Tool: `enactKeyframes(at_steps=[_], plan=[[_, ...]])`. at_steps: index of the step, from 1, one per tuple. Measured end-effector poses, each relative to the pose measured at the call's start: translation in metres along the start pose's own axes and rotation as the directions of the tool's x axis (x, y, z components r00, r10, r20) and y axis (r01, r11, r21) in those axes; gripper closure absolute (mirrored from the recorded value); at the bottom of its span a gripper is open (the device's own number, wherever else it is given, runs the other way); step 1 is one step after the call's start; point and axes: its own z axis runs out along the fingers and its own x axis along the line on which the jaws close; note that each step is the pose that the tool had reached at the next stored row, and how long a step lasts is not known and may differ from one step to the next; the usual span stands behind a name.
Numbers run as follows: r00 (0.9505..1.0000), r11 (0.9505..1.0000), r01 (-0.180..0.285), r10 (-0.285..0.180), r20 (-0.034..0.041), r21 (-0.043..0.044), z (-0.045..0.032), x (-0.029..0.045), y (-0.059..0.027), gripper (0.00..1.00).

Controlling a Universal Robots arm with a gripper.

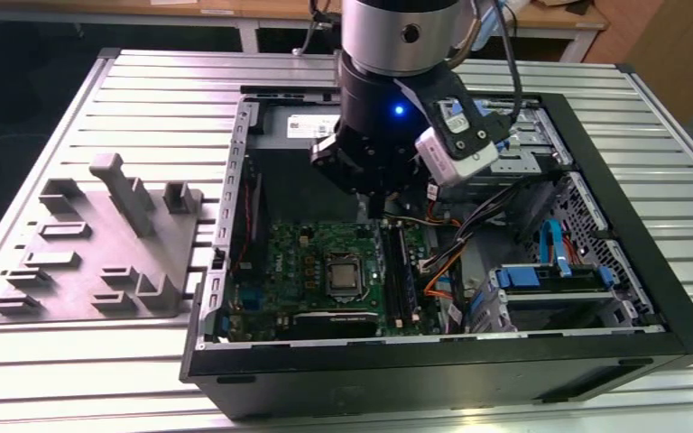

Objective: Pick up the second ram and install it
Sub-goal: 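Insert the second ram into the second slot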

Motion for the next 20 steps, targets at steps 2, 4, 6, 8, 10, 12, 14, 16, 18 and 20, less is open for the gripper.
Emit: enactKeyframes(at_steps=[2,4,6,8,10,12,14,16,18,20], plan=[[1.0,1.0,0.0,0.0,0.0,-0.0001,0.0007,-0.0037,-0.0001,0.88],[1.0,1.0,0.0,0.0,0.0,0.0,0.0012,-0.0071,-0.0002,0.88],[1.0,1.0,0.0,0.0,0.0,0.0,0.0018,-0.01,-0.0003,0.88],[1.0,1.0,0.0,0.0,0.0,-0.0001,0.0024,-0.0126,-0.0004,0.88],[1.0,1.0,0.0,0.0,-0.0001,0.0001,0.0032,-0.0151,-0.0005,0.88],[1.0,1.0,0.0,0.0,-0.0001,0.0001,0.0046,-0.0169,-0.0005,0.88],[1.0,1.0,0.0,0.0,-0.0001,0.0001,0.0059,-0.0178,-0.0005,0.88],[1.0,1.0,0.0,0.0,-0.0002,0.0003,0.0063,-0.0178,-0.0005,0.88],[1.0,1.0,0.0,0.0,-0.0001,0.0002,0.0064,-0.0178,-0.0005,0.88],[1.0,1.0,0.0,0.0,0.0001,-0.0004,0.0072,-0.0178,-0.0004,0.88]])
